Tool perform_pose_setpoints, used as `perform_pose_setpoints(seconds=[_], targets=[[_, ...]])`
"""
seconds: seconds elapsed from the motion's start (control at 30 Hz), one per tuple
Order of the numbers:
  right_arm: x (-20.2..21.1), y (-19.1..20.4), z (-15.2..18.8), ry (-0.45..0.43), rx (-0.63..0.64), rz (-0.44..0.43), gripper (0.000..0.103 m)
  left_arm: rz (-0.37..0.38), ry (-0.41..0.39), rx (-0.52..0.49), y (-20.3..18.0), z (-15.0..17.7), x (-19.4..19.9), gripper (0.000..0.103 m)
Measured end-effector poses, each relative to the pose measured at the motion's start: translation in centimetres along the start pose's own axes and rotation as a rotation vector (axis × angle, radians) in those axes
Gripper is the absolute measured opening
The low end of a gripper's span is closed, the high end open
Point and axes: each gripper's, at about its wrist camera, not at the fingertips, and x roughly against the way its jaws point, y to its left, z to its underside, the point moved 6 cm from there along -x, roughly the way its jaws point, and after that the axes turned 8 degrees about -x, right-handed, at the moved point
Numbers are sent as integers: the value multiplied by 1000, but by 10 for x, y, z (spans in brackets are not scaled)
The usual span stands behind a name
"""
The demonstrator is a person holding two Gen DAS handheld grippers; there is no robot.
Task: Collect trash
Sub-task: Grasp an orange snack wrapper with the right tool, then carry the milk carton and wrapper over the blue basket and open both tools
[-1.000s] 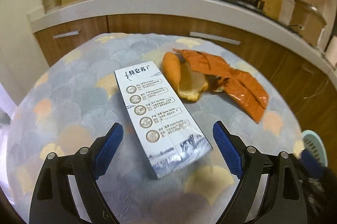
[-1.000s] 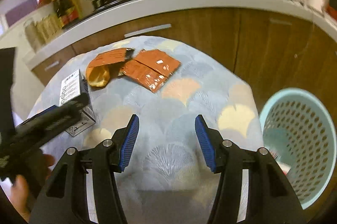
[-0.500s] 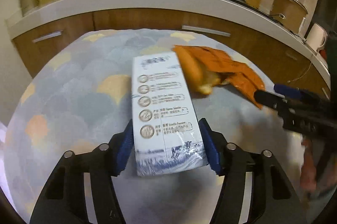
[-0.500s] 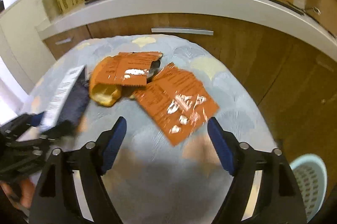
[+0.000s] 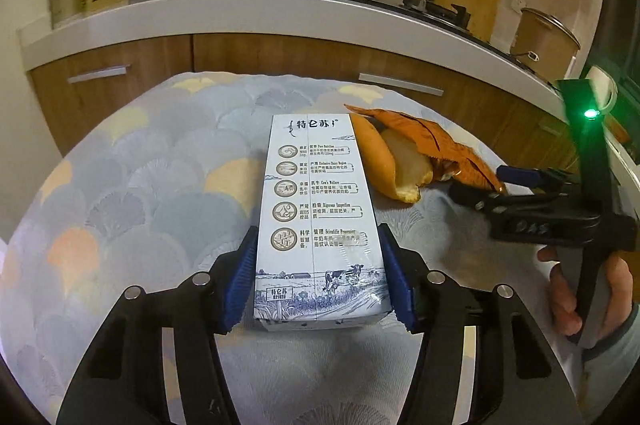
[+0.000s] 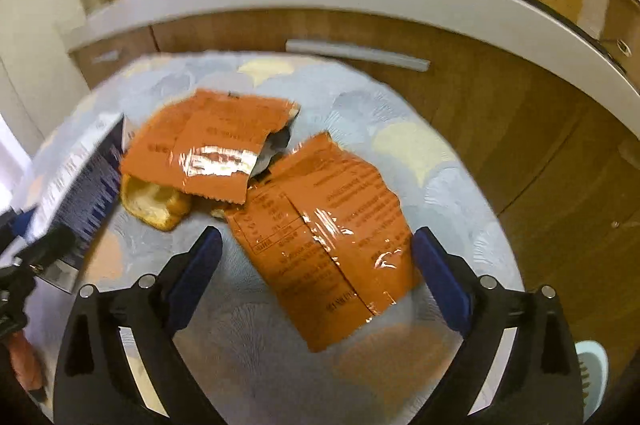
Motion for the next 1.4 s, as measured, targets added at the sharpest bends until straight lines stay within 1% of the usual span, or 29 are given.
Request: perform_pose_setpoints(seconds=[0.07,0.1,0.17,0.2,0.23,0.27,0.3,0.33,0.37,0.4,0.43,0.53,0.67,0.8,0.9,1.13,1.23,1.33,1.4], targets=[[2,0,-2,-9,-2,-1,89,-12,-1,-11,-1,1,1,55],[3,0,-1,-9,-5,-13,84,-13,-2,-13,-1,1,1,55],[7,-3,-2,-27,-17,-14,62,-8,-4,-8,0,1,1,55],[9,-3,-2,-35,-21,-16,56,-3,-6,-2,1,1,1,55],[11,-3,-1,-44,-21,-13,42,3,-8,5,2,1,1,55],[14,-4,-1,-57,-21,1,33,5,-9,7,3,1,2,55],[16,-4,1,-65,-21,13,29,3,-11,8,3,1,2,54],[18,-5,1,-72,-23,19,21,-1,-16,10,4,1,3,54],[22,-8,3,-79,-37,20,16,-7,-23,9,4,1,5,53],[24,-9,4,-83,-52,11,8,-9,-30,10,4,0,6,53],[29,-12,6,-91,-68,4,3,-10,-37,14,5,0,7,53],[48,-17,15,-126,-92,13,2,-10,-49,19,5,0,13,53],[76,-23,29,-158,-127,-17,2,1,-59,17,-4,5,25,53],[104,-28,43,-189,-149,-23,2,2,-97,-6,-18,5,47,53],[125,-34,51,-214,-182,-36,2,18,-127,7,-29,3,63,53],[174,-60,68,-272,-251,-15,2,113,-197,-64,-85,-9,92,53],[195,-79,78,-301,-289,17,2,174,-209,-102,-117,-14,98,53],[214,-103,93,-326,-342,43,2,222,-217,-130,-142,-15,101,53],[228,-124,105,-341,-382,76,2,259,-217,-158,-163,-16,101,53]])
